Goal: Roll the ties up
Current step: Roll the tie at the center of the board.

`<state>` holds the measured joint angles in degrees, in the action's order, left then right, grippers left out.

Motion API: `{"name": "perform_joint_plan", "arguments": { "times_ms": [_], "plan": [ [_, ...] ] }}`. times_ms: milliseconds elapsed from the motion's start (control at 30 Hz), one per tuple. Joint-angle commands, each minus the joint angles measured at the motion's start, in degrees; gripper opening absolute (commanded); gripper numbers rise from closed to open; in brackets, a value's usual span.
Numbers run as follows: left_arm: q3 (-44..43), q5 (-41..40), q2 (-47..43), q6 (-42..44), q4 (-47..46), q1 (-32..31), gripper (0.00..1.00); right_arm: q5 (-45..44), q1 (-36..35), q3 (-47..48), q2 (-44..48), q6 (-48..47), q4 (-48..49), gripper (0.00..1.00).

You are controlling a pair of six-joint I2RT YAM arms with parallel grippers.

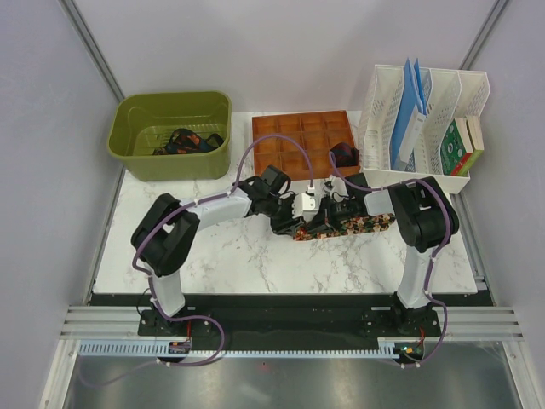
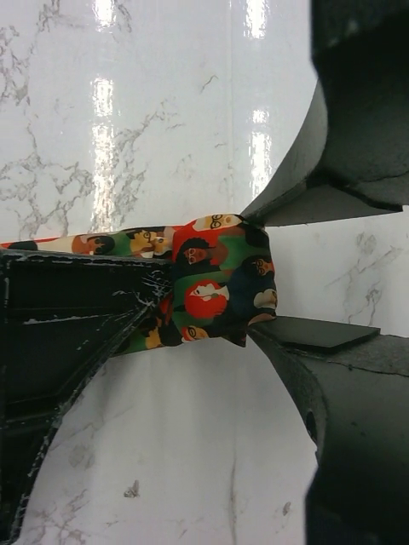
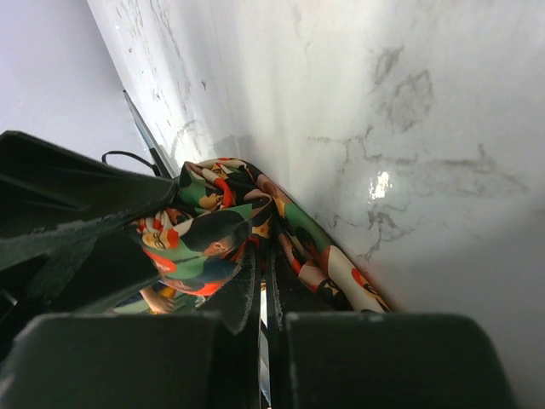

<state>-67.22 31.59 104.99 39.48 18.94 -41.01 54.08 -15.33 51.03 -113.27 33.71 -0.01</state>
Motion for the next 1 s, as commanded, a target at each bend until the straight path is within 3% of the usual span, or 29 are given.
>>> {"name": "perform_joint_plan", "arguments": {
  "times_ms": [0,500,700,967],
  "plan": [
    [-5.63,1.81,2.58,-1.86,-0.92,-2.31,0.47,-14.01,-1.89,-2.07,-3.53,-2.60,-0.43,0.00],
    [-9.86,-4.08,11.46,-2.75,1.89,-6.89,0.49,-12.08,-2.77,-1.28,-2.48,-3.21,-0.43,0.05],
    [-10.82,-8.04,14.36,-1.60,5.31,-7.59,0.44,-11.37,-2.86,1.43,-0.90,-7.08,-5.25,0.09],
    [-10.30,-9.45,15.95,0.86,9.97,-7.85,0.35,-11.11,-0.32,5.49,1.39,-11.21,-14.30,0.29]
  ]
}}
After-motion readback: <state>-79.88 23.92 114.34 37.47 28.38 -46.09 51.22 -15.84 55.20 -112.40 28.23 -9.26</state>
